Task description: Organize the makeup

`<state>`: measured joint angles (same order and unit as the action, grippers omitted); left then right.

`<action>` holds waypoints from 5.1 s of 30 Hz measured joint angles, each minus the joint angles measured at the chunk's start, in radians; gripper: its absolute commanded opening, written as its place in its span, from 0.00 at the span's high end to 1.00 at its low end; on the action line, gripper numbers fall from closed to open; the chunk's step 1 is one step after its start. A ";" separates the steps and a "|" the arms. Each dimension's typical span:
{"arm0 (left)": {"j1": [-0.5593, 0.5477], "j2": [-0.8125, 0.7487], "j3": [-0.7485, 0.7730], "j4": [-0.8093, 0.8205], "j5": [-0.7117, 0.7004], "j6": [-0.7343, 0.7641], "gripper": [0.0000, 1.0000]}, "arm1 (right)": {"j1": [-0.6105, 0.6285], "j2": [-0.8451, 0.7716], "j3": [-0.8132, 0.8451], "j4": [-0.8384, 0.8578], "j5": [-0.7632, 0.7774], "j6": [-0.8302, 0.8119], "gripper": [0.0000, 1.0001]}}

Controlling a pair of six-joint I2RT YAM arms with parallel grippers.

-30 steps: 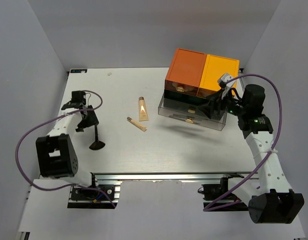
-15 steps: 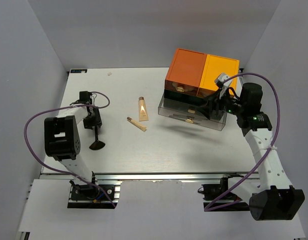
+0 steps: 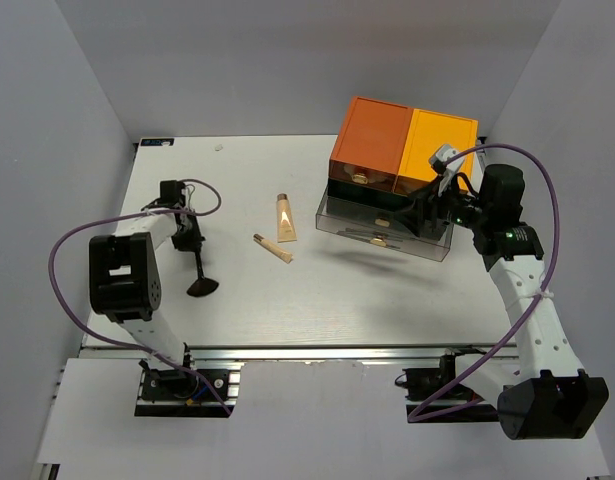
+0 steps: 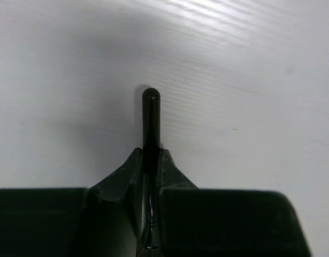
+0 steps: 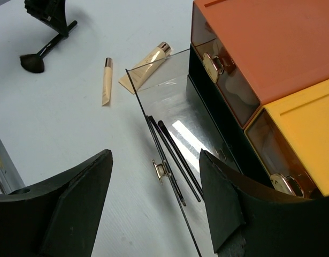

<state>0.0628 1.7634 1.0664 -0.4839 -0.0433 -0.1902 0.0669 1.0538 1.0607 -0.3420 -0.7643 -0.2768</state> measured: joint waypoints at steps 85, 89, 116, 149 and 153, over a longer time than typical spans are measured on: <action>-0.471 -0.468 -0.295 0.602 0.088 -0.900 0.17 | 0.426 0.369 -0.145 0.191 0.941 -0.488 1.00; -0.535 -0.360 -0.281 0.650 0.106 -0.957 0.19 | 0.426 0.395 -0.145 0.301 1.026 -0.469 1.00; -0.872 0.420 0.185 1.039 0.018 -1.433 0.28 | 0.142 0.128 -0.006 0.050 0.418 -0.456 0.46; -0.912 0.453 0.166 1.051 -0.065 -1.500 0.72 | -0.012 -0.006 0.038 0.029 0.047 -0.229 0.46; -0.925 0.368 0.030 1.051 -0.067 -1.501 0.72 | -0.014 -0.006 0.037 0.030 0.035 -0.219 0.46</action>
<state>-0.8623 2.1311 1.0962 0.5671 -0.1101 -1.6913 0.0532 1.0473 1.0977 -0.3122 -0.7292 -0.4957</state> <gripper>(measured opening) 0.284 0.545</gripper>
